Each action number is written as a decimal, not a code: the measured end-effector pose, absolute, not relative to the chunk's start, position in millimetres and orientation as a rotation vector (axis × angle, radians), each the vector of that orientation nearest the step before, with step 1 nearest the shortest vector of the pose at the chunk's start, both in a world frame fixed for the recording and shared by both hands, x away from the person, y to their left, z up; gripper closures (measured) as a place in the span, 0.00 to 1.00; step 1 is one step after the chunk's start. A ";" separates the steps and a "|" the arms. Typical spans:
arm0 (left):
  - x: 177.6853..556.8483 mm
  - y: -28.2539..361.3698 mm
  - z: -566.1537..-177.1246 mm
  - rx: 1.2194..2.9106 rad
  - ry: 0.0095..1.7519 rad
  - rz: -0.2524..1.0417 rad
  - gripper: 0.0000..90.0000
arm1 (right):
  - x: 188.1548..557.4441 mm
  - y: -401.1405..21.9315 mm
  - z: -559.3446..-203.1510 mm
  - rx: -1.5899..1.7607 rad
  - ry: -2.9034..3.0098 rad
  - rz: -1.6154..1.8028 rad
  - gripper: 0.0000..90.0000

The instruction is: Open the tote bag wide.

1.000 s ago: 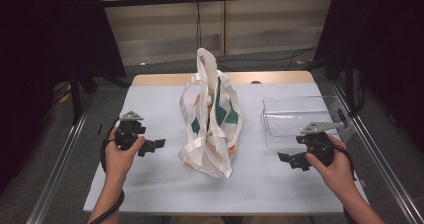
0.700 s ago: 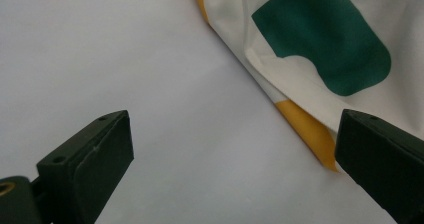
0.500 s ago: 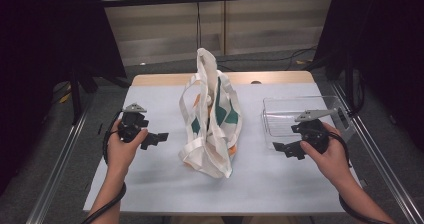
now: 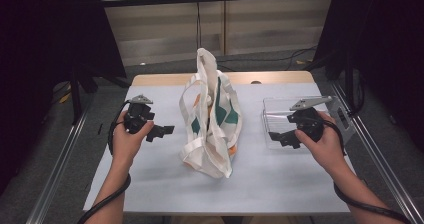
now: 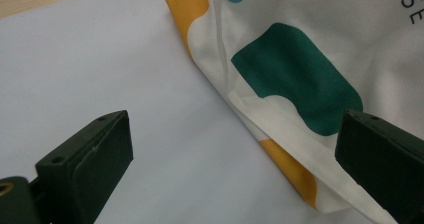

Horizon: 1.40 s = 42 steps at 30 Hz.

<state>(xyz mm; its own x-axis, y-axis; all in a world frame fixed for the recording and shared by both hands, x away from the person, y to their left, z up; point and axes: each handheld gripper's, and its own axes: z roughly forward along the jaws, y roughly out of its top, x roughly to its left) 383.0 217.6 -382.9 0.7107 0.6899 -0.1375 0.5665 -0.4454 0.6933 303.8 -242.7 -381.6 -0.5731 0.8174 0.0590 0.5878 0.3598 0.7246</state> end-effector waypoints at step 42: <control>411.0 182.4 -362.0 2.175 0.907 0.180 0.02 | 359.2 -186.6 -359.4 1.181 2.322 1.107 0.15</control>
